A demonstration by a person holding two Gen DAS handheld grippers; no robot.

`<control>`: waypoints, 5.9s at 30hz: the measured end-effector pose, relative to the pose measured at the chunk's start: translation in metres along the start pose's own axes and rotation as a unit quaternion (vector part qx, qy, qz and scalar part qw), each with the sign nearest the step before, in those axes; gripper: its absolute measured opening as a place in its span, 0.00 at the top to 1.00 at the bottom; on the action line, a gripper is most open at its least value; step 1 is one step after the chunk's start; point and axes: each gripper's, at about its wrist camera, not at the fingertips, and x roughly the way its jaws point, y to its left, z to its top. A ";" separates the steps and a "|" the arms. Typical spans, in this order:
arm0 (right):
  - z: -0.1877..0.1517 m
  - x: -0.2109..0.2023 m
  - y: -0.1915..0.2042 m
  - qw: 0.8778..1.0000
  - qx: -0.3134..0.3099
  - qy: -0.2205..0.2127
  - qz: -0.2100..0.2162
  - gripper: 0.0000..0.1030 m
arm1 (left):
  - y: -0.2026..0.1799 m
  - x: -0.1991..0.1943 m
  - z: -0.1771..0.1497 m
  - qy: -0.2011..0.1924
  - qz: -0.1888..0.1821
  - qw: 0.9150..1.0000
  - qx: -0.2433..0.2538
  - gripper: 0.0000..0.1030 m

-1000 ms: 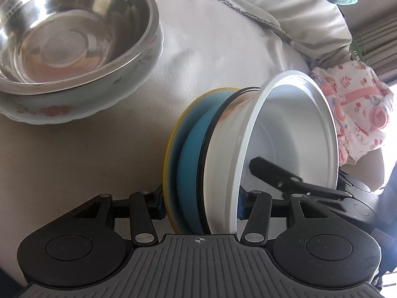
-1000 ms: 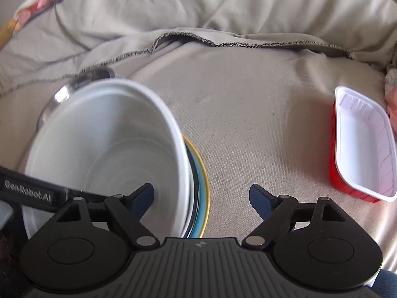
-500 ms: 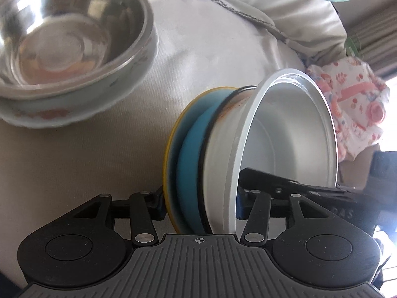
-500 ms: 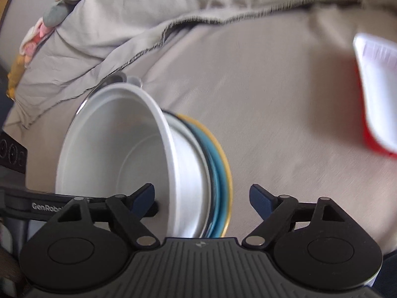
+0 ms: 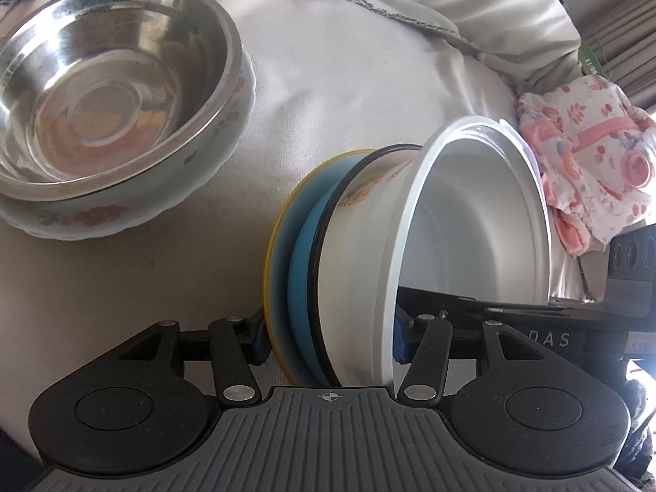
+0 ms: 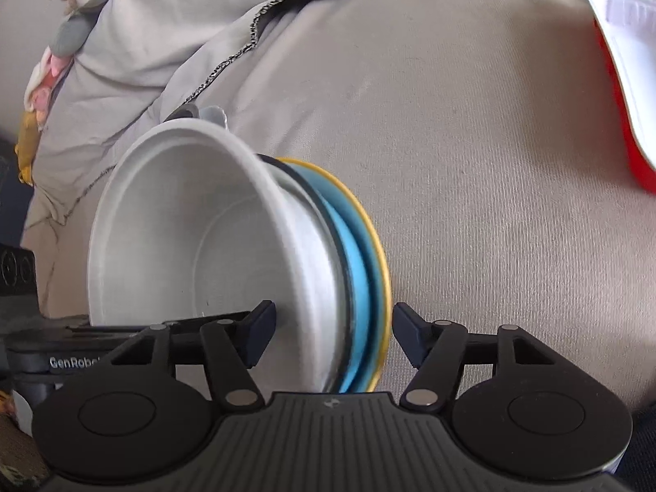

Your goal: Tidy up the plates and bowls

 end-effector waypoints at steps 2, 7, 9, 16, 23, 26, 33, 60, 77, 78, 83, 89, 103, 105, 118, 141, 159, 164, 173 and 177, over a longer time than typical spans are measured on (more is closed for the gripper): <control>0.001 0.000 -0.001 1.000 -0.001 0.003 0.002 0.37 | 0.002 0.001 0.000 0.001 0.000 1.000 -0.004 0.46; 0.001 -0.001 -0.003 1.000 -0.007 0.003 0.000 0.38 | 0.004 0.005 0.001 -0.001 -0.001 1.000 0.003 0.46; 0.001 -0.002 -0.004 1.000 -0.009 0.002 -0.001 0.38 | 0.005 0.004 0.001 0.000 -0.001 1.000 -0.004 0.47; 0.002 0.000 0.001 1.000 -0.005 0.000 -0.004 0.41 | 0.008 0.003 0.003 -0.003 -0.004 1.000 -0.018 0.50; 0.003 0.000 0.009 1.000 0.000 0.015 -0.003 0.43 | 0.008 -0.008 0.002 0.009 0.009 1.000 -0.004 0.51; 0.004 0.003 0.010 1.000 0.004 0.029 0.005 0.43 | 0.009 -0.009 0.004 0.014 0.014 1.000 0.000 0.50; 0.009 0.005 0.009 0.999 -0.003 0.037 0.003 0.43 | 0.007 -0.007 0.005 0.017 0.012 1.000 0.006 0.47; 0.024 0.009 0.016 0.999 -0.020 0.034 -0.005 0.43 | 0.020 -0.007 0.018 0.008 0.001 1.000 -0.028 0.46; 0.059 -0.047 0.088 0.997 -0.070 0.005 -0.033 0.43 | 0.018 -0.097 0.049 -0.083 -0.036 0.996 -0.013 0.46; 0.067 -0.052 0.103 0.996 -0.085 -0.005 -0.033 0.43 | 0.023 -0.109 0.053 -0.100 -0.036 0.994 -0.015 0.46; 0.103 -0.030 0.162 0.990 -0.138 -0.023 -0.020 0.43 | 0.074 -0.132 0.064 -0.152 -0.026 0.986 -0.064 0.46; 0.123 0.062 0.184 0.991 -0.123 0.045 -0.012 0.44 | 0.135 -0.101 0.064 -0.141 0.009 0.983 -0.116 0.46; 0.116 0.100 0.192 0.986 -0.141 0.035 -0.087 0.40 | 0.161 -0.088 0.062 -0.175 0.028 0.980 -0.095 0.54; 0.115 0.099 0.194 0.985 -0.138 0.037 -0.092 0.40 | 0.161 -0.090 0.060 -0.176 0.025 0.979 -0.101 0.54; 0.103 0.063 0.178 0.994 -0.084 0.001 -0.066 0.44 | 0.166 -0.093 0.062 -0.167 0.002 0.979 -0.115 0.56; 0.078 0.049 0.178 0.993 -0.090 -0.054 -0.056 0.45 | 0.174 -0.125 0.051 -0.226 -0.039 0.965 -0.129 0.61; 0.064 0.039 0.190 0.988 -0.123 -0.076 -0.051 0.46 | 0.179 -0.135 0.049 -0.254 -0.071 0.955 -0.134 0.69; 0.062 0.042 0.189 0.988 -0.123 -0.072 -0.054 0.49 | 0.181 -0.136 0.047 -0.256 -0.080 0.954 -0.135 0.69; 0.059 0.019 0.186 0.986 -0.130 -0.100 -0.038 0.49 | 0.159 -0.168 0.025 -0.339 -0.045 0.932 -0.122 0.72; 0.060 -0.015 0.168 0.983 -0.118 -0.138 -0.030 0.49 | 0.119 -0.175 0.026 -0.351 -0.038 0.930 -0.098 0.71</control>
